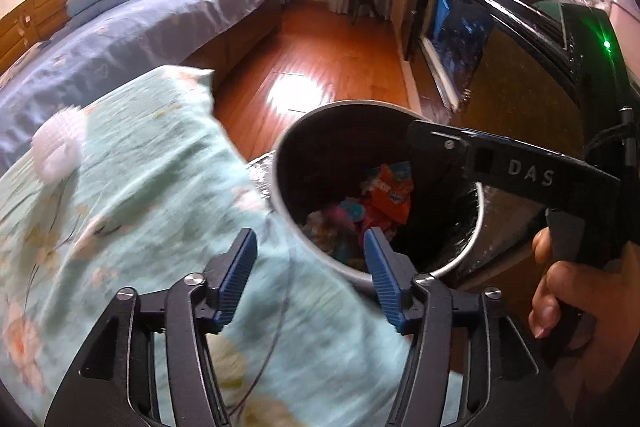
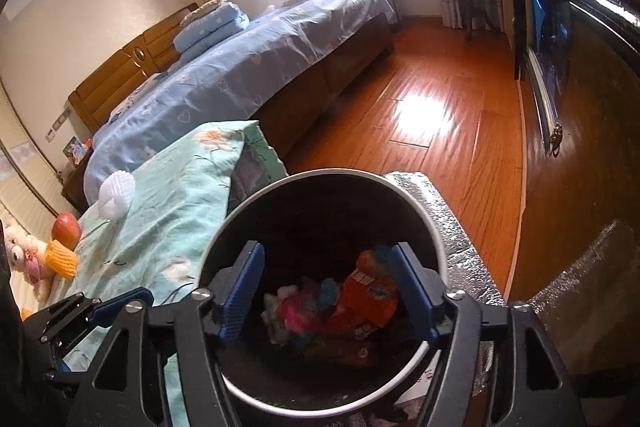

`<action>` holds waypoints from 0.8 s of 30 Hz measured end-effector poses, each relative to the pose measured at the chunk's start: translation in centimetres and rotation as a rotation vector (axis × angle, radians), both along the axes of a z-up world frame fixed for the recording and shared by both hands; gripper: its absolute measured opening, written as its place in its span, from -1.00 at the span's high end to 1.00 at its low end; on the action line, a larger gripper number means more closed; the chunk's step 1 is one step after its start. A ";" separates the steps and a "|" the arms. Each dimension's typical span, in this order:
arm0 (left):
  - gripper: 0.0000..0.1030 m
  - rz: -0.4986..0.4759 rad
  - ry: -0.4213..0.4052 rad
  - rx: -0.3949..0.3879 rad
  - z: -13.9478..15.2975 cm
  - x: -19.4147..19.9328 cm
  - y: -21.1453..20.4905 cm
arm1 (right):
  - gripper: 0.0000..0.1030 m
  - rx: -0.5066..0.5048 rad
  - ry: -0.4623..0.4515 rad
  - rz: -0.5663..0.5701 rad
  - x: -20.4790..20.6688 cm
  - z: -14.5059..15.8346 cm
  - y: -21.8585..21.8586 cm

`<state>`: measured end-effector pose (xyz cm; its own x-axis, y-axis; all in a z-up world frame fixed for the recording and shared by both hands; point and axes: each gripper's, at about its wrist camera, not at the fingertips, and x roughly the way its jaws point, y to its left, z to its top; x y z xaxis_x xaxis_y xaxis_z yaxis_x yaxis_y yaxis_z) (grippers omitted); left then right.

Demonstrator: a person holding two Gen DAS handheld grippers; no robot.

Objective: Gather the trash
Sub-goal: 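Open the left tool over the bin while the right tool releases the pink brush, then move both open tools back over the bedspread toward the foam fruit nets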

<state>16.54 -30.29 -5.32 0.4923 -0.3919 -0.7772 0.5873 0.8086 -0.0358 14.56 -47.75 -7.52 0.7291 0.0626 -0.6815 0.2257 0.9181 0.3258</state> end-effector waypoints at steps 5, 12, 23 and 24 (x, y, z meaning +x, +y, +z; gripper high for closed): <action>-0.23 0.092 0.016 -0.025 -0.4 -0.1 4.1 | -0.61 0.015 -0.017 0.040 -0.2 0.3 2.1; -0.34 0.235 0.038 -0.066 -0.6 0.3 10.1 | -0.74 0.037 -0.022 0.119 0.6 0.5 6.3; -0.39 0.404 0.031 -0.118 -0.2 -0.1 18.1 | -0.78 0.016 -0.035 0.261 1.9 1.3 14.3; -0.39 0.415 0.029 -0.117 -0.2 0.0 18.7 | -0.78 0.010 -0.033 0.277 2.1 1.3 15.1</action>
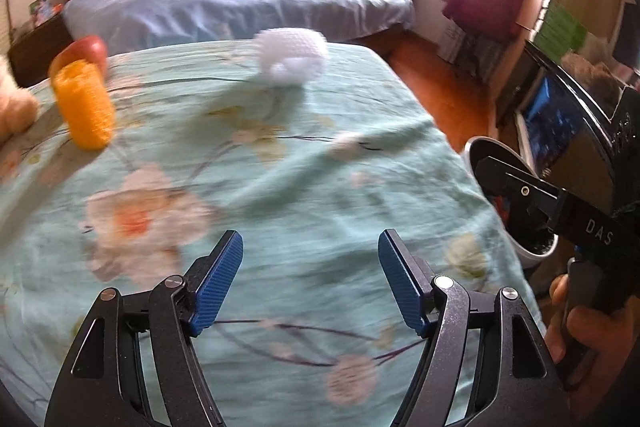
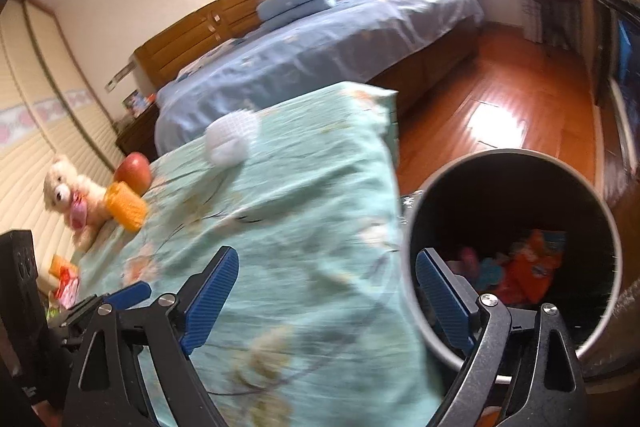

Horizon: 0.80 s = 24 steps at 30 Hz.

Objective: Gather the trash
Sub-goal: 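Move both open tools back over the bedspread toward the foam fruit nets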

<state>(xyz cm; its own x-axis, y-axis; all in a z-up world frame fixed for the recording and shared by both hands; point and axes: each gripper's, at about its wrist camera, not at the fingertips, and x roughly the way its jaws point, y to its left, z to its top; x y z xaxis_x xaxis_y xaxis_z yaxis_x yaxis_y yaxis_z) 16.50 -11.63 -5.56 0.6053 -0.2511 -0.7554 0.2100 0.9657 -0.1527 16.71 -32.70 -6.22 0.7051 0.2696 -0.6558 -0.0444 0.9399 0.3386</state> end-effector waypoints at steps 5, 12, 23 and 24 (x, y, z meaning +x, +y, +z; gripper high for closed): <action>-0.40 0.055 0.009 -0.011 -0.4 0.4 3.0 | -0.78 -0.010 0.005 0.045 1.1 0.0 2.7; -0.40 0.129 0.019 -0.007 -1.0 1.3 6.0 | -0.78 -0.024 0.018 0.095 3.0 -0.1 5.6; -0.40 0.235 0.042 -0.011 -1.7 4.1 10.4 | -0.78 -0.043 0.033 0.158 6.5 -0.7 8.8; -0.40 0.244 0.047 -0.013 -1.8 4.6 10.9 | -0.78 -0.045 0.036 0.163 7.0 -0.8 9.0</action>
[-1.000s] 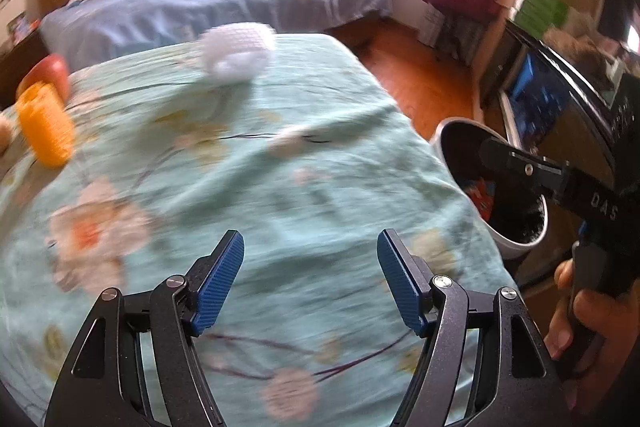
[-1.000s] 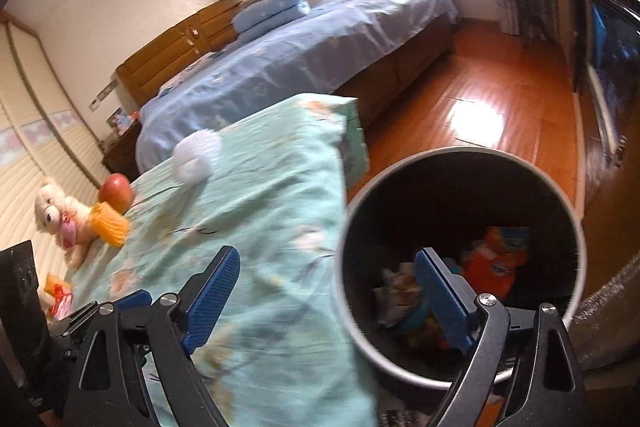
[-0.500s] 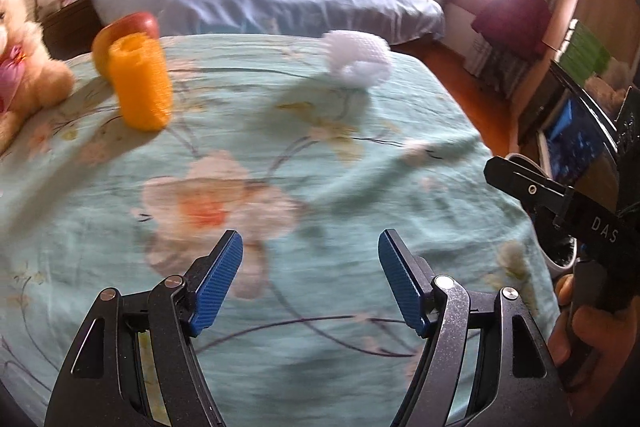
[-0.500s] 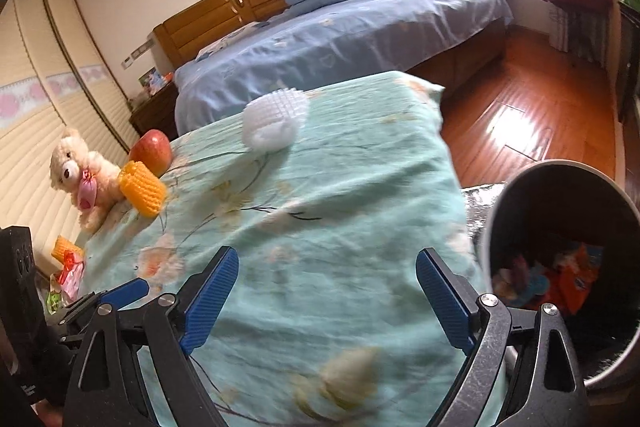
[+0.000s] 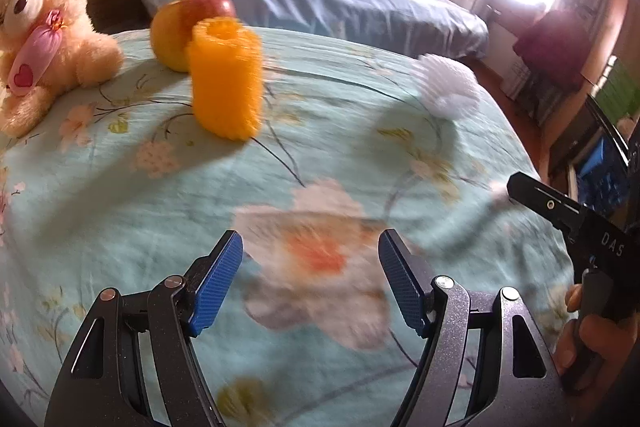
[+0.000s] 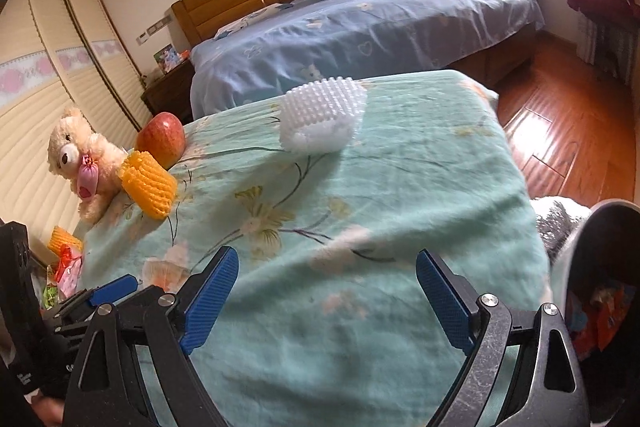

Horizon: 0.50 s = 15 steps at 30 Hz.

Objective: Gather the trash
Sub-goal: 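Move both open tools back over the bedspread toward the foam fruit nets, then grasp the orange foam net with the left tool while the right tool grasps the white foam net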

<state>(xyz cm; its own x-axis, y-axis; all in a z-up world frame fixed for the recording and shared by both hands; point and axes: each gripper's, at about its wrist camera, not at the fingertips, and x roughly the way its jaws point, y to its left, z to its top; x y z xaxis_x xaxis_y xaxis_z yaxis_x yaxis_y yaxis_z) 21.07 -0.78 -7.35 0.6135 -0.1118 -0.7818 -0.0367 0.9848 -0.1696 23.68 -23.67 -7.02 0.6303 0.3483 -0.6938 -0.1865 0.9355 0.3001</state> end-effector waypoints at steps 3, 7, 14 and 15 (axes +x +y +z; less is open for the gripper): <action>-0.40 0.017 0.010 0.002 -0.1 1.1 0.7 | -0.78 -0.006 0.004 0.008 1.3 -0.3 0.6; -0.40 0.042 0.011 0.011 -0.1 2.8 1.6 | -0.78 -0.012 0.008 0.011 3.2 -0.4 1.2; -0.40 0.098 0.002 0.025 -0.4 6.0 3.3 | -0.78 -0.018 0.000 0.027 6.9 -0.5 1.9; -0.40 0.106 0.002 0.027 -0.4 6.5 3.6 | -0.78 -0.018 -0.007 0.022 7.3 -0.6 1.9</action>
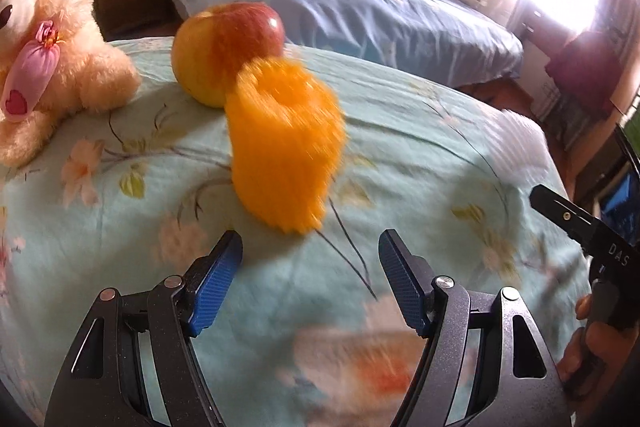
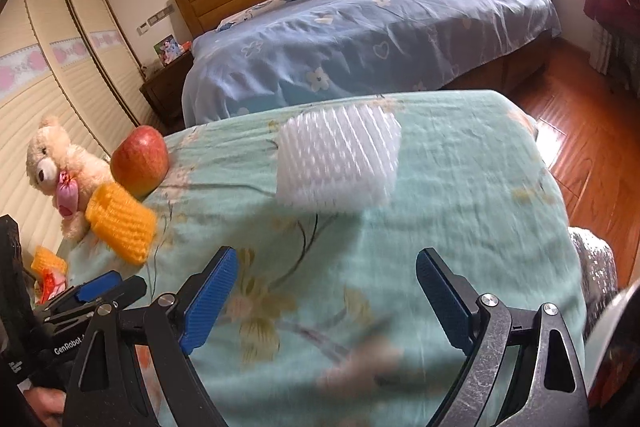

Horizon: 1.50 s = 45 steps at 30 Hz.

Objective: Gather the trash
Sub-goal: 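Grasp the orange foam net with the left tool while the right tool grasps the white foam net, then carry the orange foam net with the left tool while the right tool carries the white net to the bin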

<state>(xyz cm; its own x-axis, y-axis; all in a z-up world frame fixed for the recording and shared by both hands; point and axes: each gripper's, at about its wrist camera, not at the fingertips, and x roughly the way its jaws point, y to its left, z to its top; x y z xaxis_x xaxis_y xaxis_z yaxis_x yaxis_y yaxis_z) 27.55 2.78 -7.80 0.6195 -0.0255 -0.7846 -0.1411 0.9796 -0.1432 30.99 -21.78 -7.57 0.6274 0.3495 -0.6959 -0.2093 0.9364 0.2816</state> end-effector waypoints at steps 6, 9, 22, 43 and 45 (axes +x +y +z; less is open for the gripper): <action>-0.40 0.026 -0.006 0.001 -0.4 1.9 1.1 | -0.78 0.013 0.005 -0.020 2.6 -0.3 -0.1; -0.39 0.047 -0.013 0.013 -0.4 2.3 1.4 | -0.77 0.009 0.006 -0.025 3.6 -0.5 0.0; 0.51 -0.042 -0.049 0.034 0.5 1.4 -0.6 | 0.52 -0.005 -0.028 0.000 2.7 -0.2 0.4; 0.51 -0.197 -0.061 -0.005 1.9 -4.8 -7.6 | 0.53 0.043 -0.061 -0.022 -6.8 1.2 -2.4; 0.51 -0.215 -0.060 -0.006 2.0 -5.3 -8.4 | 0.53 0.047 -0.062 -0.027 -7.6 1.3 -2.9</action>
<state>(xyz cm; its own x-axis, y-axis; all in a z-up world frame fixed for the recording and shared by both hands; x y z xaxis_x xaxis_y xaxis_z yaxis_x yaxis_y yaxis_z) 22.26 -5.65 -5.85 0.6452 -0.1664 -0.7457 0.0795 0.9853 -0.1510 23.37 -24.73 -6.28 0.6783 0.3633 -0.6387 -0.2029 0.9280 0.3124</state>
